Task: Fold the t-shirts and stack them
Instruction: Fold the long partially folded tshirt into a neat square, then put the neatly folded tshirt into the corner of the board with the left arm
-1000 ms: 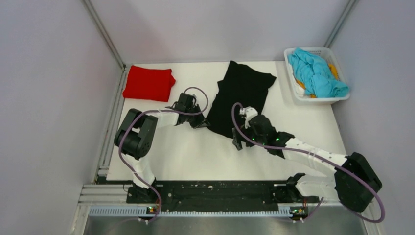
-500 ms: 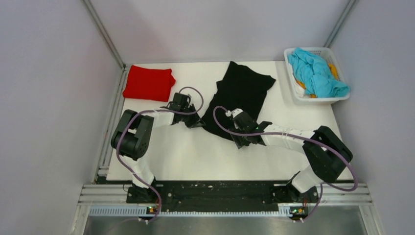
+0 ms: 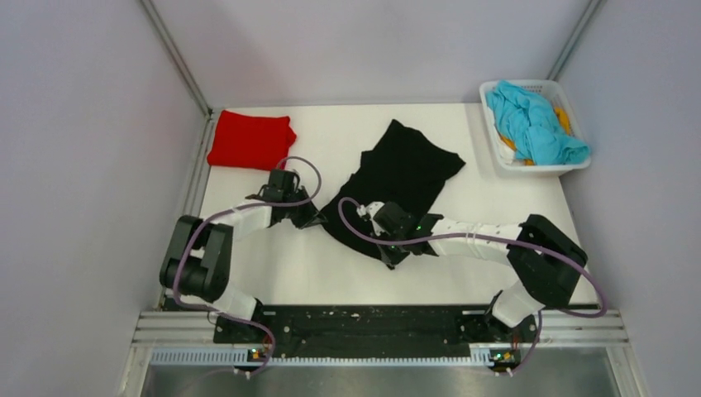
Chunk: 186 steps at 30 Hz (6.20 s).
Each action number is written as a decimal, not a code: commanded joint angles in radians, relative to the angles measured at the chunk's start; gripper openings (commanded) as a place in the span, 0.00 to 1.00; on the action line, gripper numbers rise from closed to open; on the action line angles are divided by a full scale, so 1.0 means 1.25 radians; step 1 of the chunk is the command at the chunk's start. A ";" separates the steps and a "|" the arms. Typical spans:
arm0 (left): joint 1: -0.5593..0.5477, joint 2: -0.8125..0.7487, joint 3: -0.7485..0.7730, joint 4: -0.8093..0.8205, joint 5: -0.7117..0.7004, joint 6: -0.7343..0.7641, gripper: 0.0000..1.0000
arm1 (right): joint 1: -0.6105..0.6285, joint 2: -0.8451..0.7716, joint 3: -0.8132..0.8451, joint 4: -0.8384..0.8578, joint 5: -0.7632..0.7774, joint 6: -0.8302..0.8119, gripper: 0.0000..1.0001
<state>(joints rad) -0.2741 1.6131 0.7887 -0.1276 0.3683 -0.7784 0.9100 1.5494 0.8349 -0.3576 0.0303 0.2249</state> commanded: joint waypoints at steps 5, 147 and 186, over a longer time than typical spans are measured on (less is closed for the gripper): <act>0.034 -0.338 -0.117 -0.159 -0.178 -0.042 0.00 | 0.132 -0.052 0.041 0.140 -0.332 0.076 0.00; -0.279 0.225 0.321 -0.268 -0.487 0.014 0.00 | -0.417 -0.935 -0.578 0.248 0.133 0.435 0.99; -0.050 0.398 0.865 -0.047 -0.987 0.869 0.00 | -0.418 -0.775 -0.551 0.321 0.176 0.293 0.99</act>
<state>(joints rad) -0.3473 2.1258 1.7962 -0.2825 -0.8017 0.1833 0.3946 0.5415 0.1112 -0.0174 0.2085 0.6025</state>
